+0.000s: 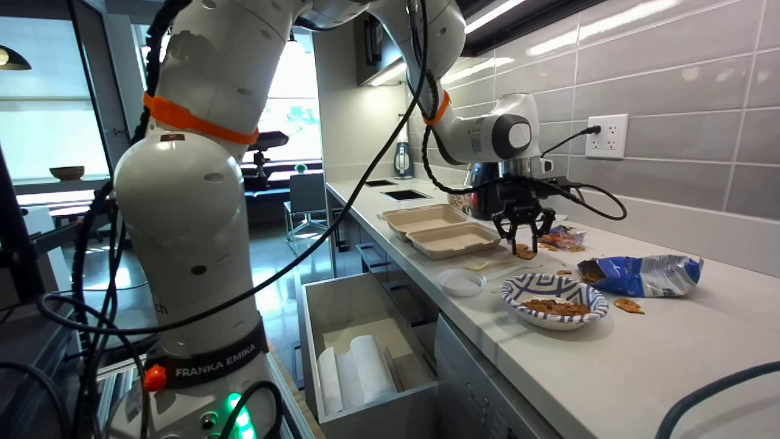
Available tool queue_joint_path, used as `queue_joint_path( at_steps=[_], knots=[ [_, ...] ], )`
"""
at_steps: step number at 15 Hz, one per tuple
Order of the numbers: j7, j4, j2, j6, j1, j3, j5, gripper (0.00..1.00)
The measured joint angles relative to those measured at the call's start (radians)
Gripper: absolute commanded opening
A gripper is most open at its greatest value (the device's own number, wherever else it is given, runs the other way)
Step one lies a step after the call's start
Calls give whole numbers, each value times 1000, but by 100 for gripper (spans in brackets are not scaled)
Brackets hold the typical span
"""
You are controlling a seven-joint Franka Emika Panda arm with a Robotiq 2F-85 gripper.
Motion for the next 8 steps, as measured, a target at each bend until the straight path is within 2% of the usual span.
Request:
queue_joint_path(
  at_steps=[8],
  knots=[
    [36,33,20,-9,30,1,-31,46]
  ],
)
